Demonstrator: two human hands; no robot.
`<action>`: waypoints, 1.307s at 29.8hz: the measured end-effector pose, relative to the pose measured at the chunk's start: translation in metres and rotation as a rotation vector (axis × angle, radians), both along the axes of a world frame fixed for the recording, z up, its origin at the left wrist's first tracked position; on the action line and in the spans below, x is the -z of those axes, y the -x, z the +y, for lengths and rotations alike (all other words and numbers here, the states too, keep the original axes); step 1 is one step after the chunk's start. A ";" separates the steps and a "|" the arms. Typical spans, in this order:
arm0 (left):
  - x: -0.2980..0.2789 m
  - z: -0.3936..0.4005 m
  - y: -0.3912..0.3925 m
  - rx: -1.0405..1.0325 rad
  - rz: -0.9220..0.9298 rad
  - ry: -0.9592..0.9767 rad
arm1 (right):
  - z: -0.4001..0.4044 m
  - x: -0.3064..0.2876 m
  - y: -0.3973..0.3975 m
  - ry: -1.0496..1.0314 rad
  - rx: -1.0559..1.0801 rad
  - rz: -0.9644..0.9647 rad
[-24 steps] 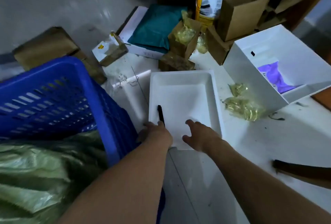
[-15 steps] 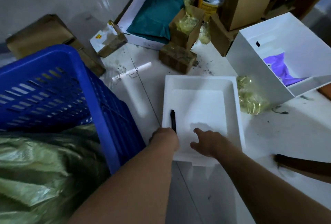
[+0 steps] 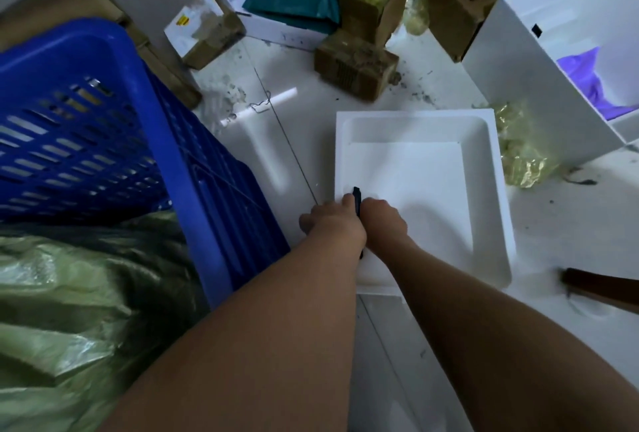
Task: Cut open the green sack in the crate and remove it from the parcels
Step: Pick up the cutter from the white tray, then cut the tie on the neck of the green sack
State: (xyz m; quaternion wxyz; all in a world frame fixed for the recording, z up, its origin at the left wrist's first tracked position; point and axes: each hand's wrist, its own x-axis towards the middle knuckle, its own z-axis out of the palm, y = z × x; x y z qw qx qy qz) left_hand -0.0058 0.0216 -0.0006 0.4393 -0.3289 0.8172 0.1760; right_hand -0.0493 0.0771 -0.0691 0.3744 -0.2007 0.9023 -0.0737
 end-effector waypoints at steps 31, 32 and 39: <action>-0.223 -0.040 -0.123 -1.101 1.100 -0.225 | -0.024 -0.254 -0.142 0.895 0.135 0.142; -0.232 -0.045 -0.142 -1.131 1.129 -0.229 | -0.029 -0.262 -0.161 0.949 0.172 0.061; -0.270 -0.074 -0.268 -1.296 1.250 -0.257 | -0.058 -0.313 -0.269 1.109 0.243 -0.479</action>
